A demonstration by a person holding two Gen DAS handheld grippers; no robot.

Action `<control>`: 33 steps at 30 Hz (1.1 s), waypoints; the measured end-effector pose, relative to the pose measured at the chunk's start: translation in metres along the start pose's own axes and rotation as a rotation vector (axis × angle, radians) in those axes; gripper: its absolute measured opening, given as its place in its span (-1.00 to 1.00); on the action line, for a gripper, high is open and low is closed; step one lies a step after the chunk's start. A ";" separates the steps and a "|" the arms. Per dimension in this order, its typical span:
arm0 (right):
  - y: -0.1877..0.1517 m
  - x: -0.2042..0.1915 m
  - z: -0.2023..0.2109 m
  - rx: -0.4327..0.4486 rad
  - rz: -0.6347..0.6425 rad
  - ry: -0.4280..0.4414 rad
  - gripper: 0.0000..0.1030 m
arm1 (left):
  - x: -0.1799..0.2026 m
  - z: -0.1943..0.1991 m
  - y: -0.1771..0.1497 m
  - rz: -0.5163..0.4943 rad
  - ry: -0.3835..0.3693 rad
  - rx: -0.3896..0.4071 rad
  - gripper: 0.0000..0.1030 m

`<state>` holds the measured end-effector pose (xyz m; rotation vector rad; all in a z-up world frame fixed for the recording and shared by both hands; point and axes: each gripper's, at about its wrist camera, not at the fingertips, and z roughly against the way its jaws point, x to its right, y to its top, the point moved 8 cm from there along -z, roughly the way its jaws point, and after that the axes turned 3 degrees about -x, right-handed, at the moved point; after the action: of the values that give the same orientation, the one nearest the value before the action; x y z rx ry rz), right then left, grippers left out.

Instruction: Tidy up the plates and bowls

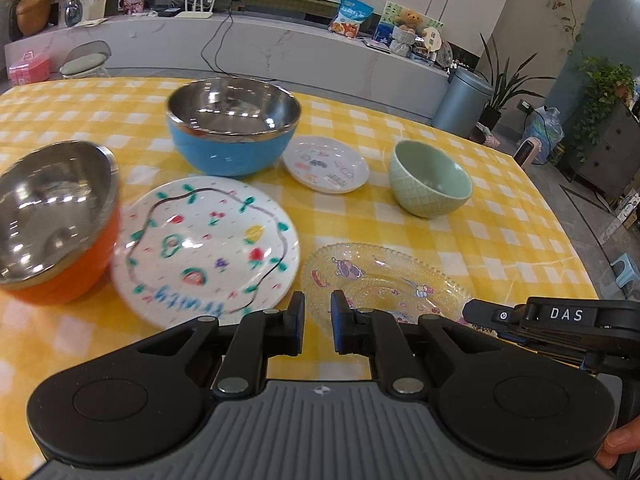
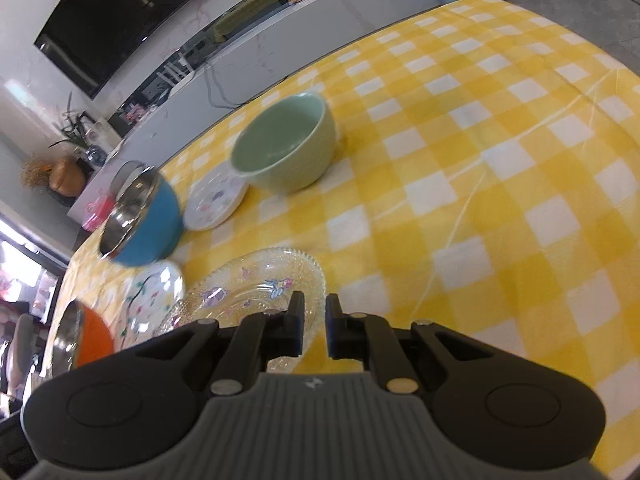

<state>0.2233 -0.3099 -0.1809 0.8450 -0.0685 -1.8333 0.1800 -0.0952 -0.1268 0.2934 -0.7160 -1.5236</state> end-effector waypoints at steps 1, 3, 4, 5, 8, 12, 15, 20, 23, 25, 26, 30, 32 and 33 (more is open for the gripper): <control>-0.005 -0.003 0.002 -0.007 0.004 0.009 -0.83 | -0.003 0.005 -0.002 0.004 0.005 0.001 -0.72; -0.014 -0.009 0.006 -0.022 0.014 0.024 -0.83 | -0.010 0.015 -0.007 0.014 0.013 0.003 -0.72; -0.018 -0.012 0.008 -0.029 0.015 0.031 -0.83 | -0.013 0.019 -0.009 0.018 0.019 0.002 -0.72; -0.024 -0.016 0.009 -0.036 0.020 0.038 -0.83 | -0.017 0.024 -0.012 0.024 0.025 0.002 -0.72; -0.039 -0.028 0.013 -0.051 0.041 0.056 -0.83 | -0.029 0.038 -0.019 0.059 0.047 -0.010 -0.72; -0.062 -0.044 0.013 -0.082 0.057 0.089 -0.82 | -0.048 0.054 -0.025 0.089 0.096 -0.008 -0.72; -0.076 -0.059 0.010 -0.109 0.087 0.112 -0.82 | -0.063 0.063 -0.030 0.115 0.127 -0.006 -0.72; -0.097 -0.078 0.003 -0.148 0.130 0.131 -0.82 | -0.083 0.069 -0.034 0.142 0.179 -0.012 -0.72; -0.105 -0.084 -0.004 -0.173 0.163 0.131 -0.82 | -0.091 0.066 -0.037 0.158 0.195 -0.019 -0.72; -0.106 -0.087 -0.008 -0.176 0.187 0.118 -0.82 | -0.095 0.063 -0.040 0.165 0.197 -0.032 -0.72; -0.107 -0.088 -0.009 -0.177 0.201 0.110 -0.82 | -0.097 0.061 -0.043 0.167 0.198 -0.036 -0.72; -0.110 -0.089 -0.013 -0.189 0.232 0.088 -0.83 | -0.102 0.054 -0.051 0.162 0.214 -0.067 -0.73; -0.110 -0.091 -0.013 -0.186 0.244 0.087 -0.83 | -0.106 0.052 -0.055 0.175 0.215 -0.087 -0.73; -0.110 -0.091 -0.013 -0.185 0.249 0.086 -0.83 | -0.108 0.050 -0.057 0.183 0.213 -0.095 -0.73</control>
<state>0.1594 -0.1816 -0.1900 0.7486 0.0490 -1.5424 0.1157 0.0180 -0.1483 0.3045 -0.4866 -1.3247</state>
